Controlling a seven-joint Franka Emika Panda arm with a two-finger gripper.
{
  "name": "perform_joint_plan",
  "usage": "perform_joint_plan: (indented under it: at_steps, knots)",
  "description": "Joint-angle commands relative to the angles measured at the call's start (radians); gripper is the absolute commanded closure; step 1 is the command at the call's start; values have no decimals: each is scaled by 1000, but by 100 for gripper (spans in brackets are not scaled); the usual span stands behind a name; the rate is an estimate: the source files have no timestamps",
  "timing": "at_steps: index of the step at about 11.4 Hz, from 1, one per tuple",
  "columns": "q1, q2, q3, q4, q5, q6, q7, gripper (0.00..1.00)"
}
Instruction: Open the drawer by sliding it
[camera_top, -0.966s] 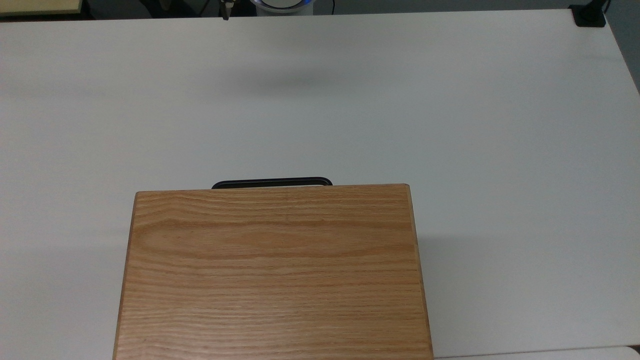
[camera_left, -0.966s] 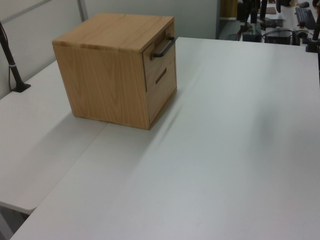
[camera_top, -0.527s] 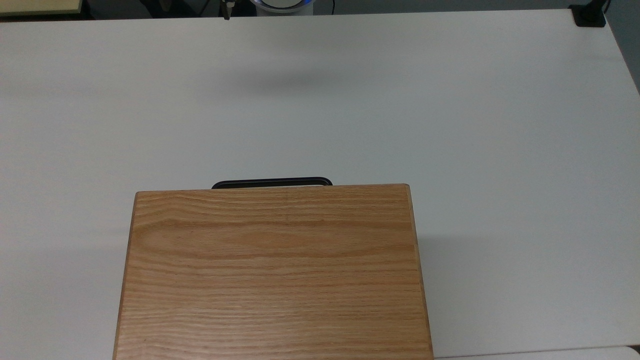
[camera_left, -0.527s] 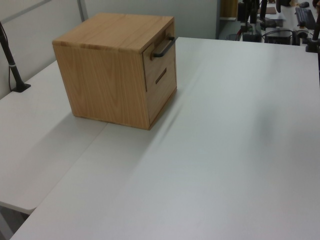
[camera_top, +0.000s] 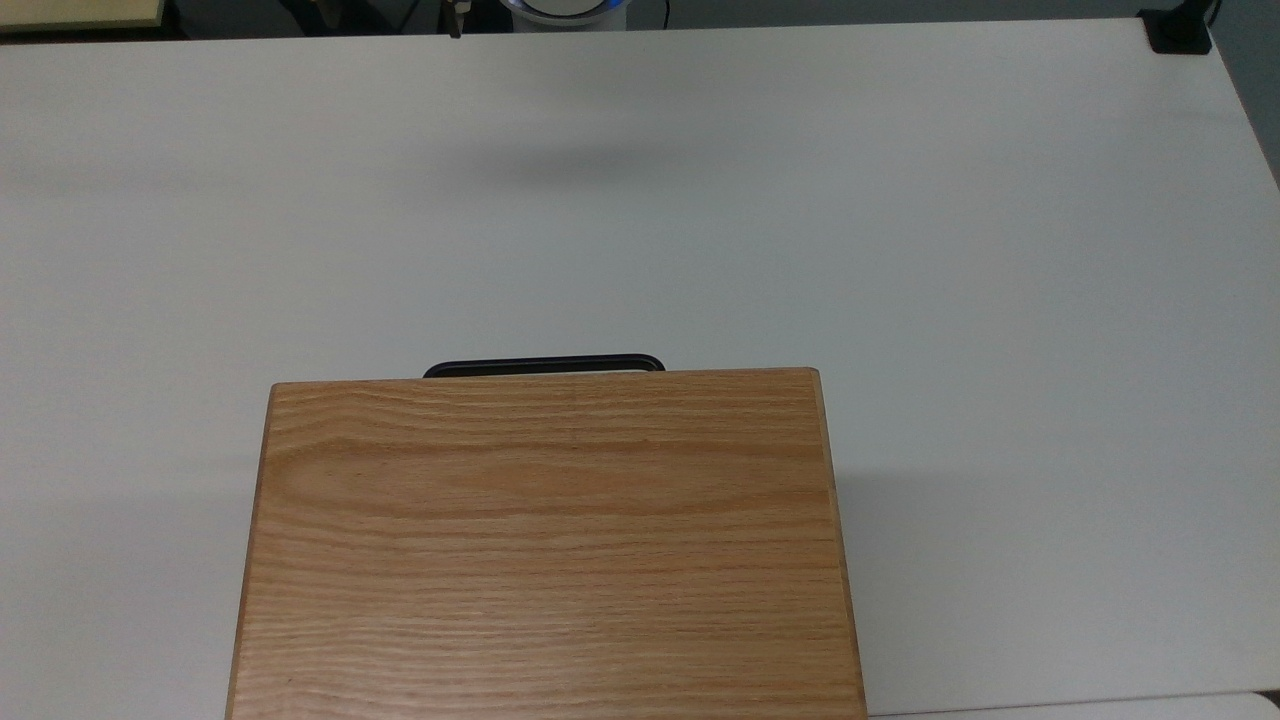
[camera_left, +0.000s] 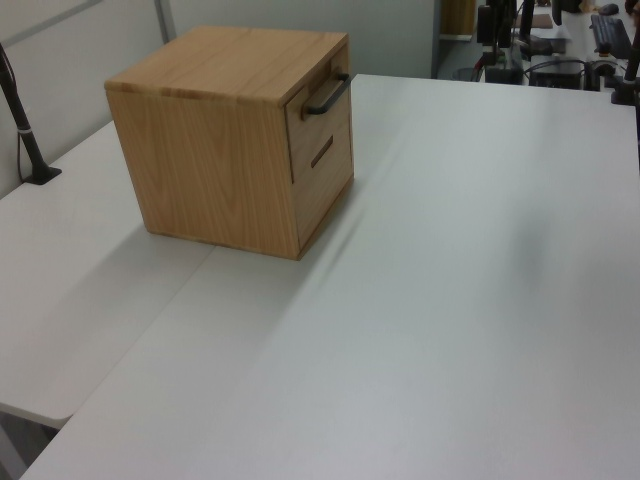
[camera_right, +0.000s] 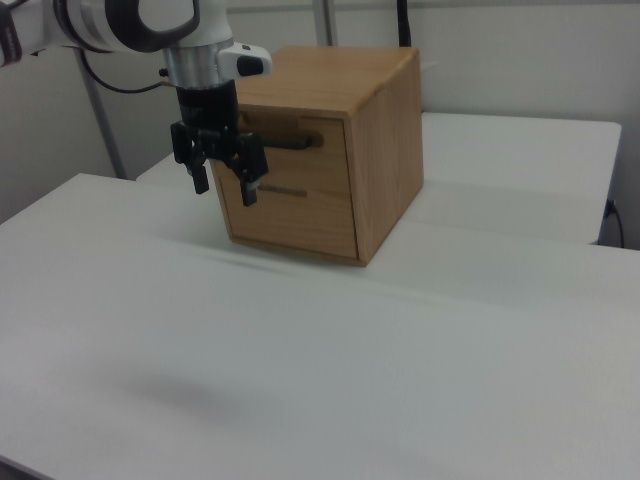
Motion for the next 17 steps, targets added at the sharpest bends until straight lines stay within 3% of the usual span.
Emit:
perform_joint_plan:
  at_steps: [1, 4, 8, 12, 15, 17]
  knots:
    - [5, 1, 3, -2, 11, 14, 77, 0]
    - [48, 49, 4, 1, 9, 92, 249, 0]
    - [93, 138, 16, 2, 21, 338, 783, 0]
    - [128, 193, 15, 4, 135, 626, 1238, 0]
    - [149, 234, 15, 5, 179, 818, 1388, 3]
    - [165, 276, 15, 34, 176, 853, 1397, 14]
